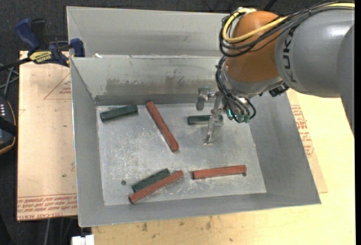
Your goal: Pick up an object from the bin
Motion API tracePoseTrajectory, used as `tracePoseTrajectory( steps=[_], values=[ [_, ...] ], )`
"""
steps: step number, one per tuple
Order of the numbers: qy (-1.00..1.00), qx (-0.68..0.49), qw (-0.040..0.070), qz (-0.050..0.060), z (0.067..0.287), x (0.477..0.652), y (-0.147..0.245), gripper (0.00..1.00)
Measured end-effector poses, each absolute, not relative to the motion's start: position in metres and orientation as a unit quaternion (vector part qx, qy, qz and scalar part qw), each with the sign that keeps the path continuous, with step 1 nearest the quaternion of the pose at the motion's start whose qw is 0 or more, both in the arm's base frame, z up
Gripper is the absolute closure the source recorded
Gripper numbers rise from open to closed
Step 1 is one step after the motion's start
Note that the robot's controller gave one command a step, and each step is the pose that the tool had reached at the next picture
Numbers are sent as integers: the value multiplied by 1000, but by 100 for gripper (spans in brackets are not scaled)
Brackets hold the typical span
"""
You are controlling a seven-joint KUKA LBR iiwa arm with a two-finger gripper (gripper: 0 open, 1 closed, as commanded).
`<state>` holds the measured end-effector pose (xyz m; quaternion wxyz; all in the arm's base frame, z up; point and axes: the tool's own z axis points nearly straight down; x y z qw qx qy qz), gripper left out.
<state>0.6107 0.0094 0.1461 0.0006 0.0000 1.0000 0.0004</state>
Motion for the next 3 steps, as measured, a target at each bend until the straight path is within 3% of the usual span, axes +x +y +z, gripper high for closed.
tracePoseTrajectory(
  steps=[1, 2, 3],
  values=[
    [1000, -5, 5, 0, 73, 609, -40, 100],
    [1000, -5, 5, 0, 73, 609, -40, 100],
    [1000, 12, -2, 1, 115, 605, -33, 100]
  ],
)
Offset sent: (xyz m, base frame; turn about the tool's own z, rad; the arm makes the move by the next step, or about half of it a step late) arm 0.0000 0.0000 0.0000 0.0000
